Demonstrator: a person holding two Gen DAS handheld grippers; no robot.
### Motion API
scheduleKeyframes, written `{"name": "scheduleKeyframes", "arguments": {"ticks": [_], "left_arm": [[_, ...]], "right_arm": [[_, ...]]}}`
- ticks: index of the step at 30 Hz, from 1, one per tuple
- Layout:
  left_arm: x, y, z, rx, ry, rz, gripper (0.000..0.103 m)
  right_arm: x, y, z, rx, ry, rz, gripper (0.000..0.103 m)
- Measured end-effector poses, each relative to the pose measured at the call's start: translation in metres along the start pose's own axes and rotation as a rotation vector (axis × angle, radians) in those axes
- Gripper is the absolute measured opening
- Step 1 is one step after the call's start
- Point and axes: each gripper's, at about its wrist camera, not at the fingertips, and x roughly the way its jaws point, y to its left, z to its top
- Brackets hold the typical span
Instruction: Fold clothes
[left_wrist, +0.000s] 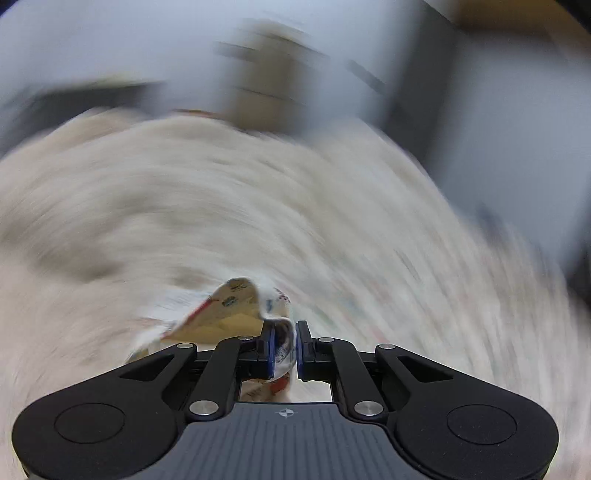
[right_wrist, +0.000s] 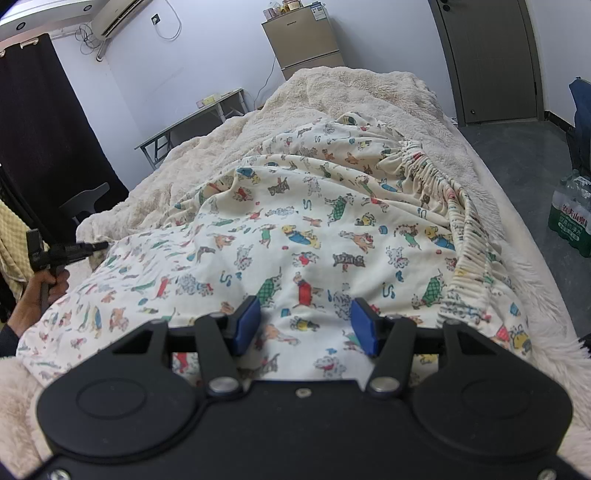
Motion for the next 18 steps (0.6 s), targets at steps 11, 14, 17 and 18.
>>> {"name": "scheduleKeyframes", "arguments": {"ticks": [11, 14, 17, 18], "left_arm": [[-0.045, 0.045, 0.002, -0.288, -0.023, -0.129, 0.067], [-0.058, 0.088, 0.012, -0.474, -0.086, -0.035, 0.071], [-0.046, 0.128, 0.002, -0.646, -0.066, 0.076, 0.073], [-0.037, 0.144, -0.01, -0.726, -0.045, 0.109, 0.073]], "right_arm": [[0.0, 0.0, 0.0, -0.001, 0.001, -0.001, 0.054], [0.0, 0.0, 0.0, -0.002, 0.001, -0.002, 0.054], [0.0, 0.0, 0.0, -0.003, 0.001, -0.003, 0.054], [0.0, 0.0, 0.0, -0.003, 0.001, -0.003, 0.054]]}}
